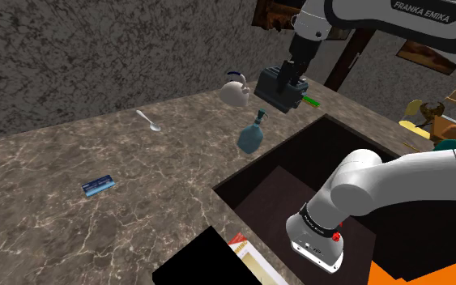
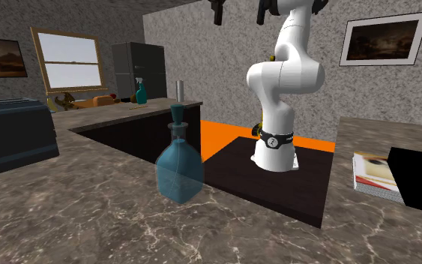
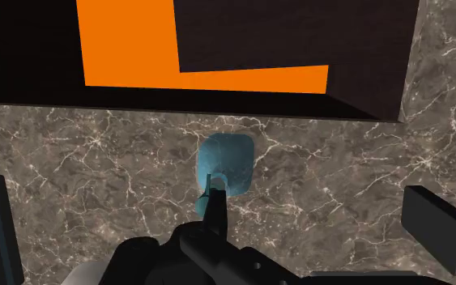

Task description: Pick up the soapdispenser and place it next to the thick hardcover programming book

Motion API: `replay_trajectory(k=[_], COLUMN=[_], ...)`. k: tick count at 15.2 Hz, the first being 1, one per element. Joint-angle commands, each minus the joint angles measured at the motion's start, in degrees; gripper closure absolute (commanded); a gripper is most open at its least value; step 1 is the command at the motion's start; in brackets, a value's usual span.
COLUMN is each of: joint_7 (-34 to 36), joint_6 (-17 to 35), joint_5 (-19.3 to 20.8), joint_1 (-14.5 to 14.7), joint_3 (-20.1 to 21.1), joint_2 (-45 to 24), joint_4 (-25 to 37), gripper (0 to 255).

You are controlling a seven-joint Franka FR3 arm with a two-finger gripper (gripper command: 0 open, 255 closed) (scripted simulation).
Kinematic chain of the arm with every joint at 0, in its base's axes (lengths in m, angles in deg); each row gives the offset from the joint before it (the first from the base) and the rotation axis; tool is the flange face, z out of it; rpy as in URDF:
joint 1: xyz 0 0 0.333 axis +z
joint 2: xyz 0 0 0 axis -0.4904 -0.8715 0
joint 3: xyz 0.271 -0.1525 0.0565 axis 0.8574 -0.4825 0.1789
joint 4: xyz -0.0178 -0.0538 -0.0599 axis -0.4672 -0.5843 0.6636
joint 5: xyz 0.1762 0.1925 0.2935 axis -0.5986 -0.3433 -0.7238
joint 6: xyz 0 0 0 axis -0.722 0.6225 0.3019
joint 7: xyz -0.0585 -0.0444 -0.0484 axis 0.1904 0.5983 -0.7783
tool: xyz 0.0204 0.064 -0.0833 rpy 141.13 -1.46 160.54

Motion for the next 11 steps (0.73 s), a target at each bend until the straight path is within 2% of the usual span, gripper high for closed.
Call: replay_trajectory(k=[1,11], joint_7=[0.0,-0.4], joint_6=[0.0,19.9], joint_5=[0.0,4.9], joint_1=[0.0,-3.6], joint_3=[0.0,-5.3], joint_2=[0.0,-7.4], joint_4=[0.0,-10.9], gripper=[0,0])
